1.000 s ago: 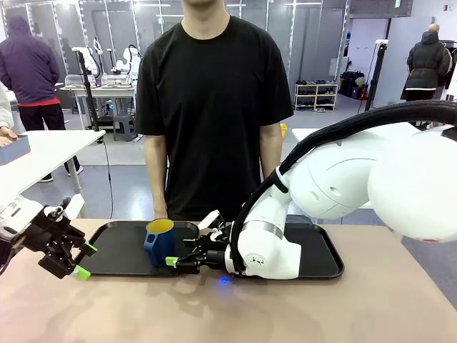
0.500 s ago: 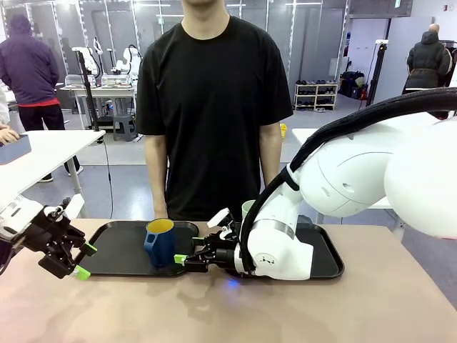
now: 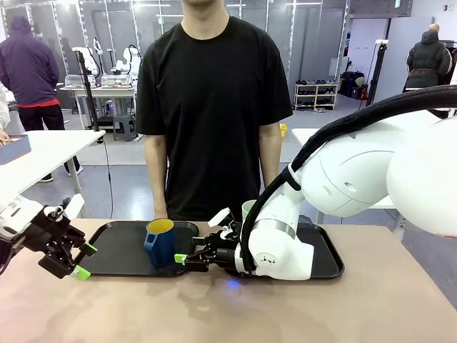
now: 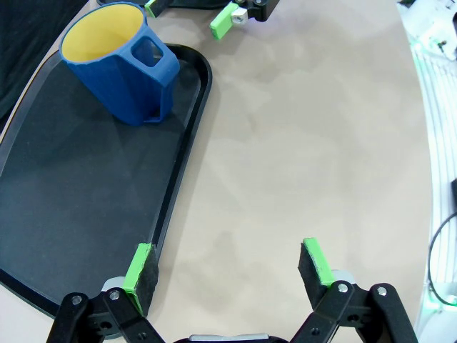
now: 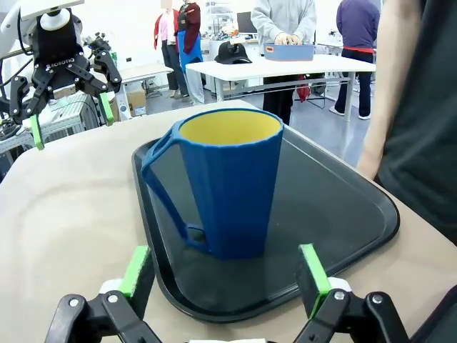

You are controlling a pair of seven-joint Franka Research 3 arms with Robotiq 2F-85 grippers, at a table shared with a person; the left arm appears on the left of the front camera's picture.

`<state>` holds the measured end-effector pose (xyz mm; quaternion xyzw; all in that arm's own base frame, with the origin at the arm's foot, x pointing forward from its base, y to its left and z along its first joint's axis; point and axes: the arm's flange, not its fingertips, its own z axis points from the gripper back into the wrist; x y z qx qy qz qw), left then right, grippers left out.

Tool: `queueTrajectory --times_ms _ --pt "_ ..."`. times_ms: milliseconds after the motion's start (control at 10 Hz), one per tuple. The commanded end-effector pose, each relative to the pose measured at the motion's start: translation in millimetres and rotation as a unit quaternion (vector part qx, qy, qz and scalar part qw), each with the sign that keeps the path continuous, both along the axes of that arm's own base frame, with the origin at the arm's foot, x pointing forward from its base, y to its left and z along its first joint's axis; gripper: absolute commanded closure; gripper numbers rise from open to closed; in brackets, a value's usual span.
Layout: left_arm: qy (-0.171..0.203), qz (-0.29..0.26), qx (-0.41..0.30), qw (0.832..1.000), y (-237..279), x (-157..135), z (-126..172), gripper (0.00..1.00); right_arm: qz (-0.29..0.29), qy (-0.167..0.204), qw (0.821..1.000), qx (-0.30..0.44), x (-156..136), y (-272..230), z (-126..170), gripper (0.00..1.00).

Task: Sort and store the cups by type.
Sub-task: Pick up the Handle plastic cup and place it into the empty Flat Tray.

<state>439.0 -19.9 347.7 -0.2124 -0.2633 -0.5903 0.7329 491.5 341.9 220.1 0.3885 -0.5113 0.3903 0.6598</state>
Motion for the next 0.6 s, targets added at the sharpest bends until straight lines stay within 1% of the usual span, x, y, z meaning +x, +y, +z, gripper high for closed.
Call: queueTrajectory --times_ms 0,500 --pt "-0.016 0.003 -0.003 1.000 -0.5 0.4 -0.6 0.00 0.001 -0.003 1.000 -0.006 1.9 2.4 -1.2 0.00" --pt "-0.016 0.003 -0.003 1.000 -0.5 0.4 -0.6 0.00 0.001 -0.003 1.000 -0.006 1.9 2.4 -1.2 0.00"
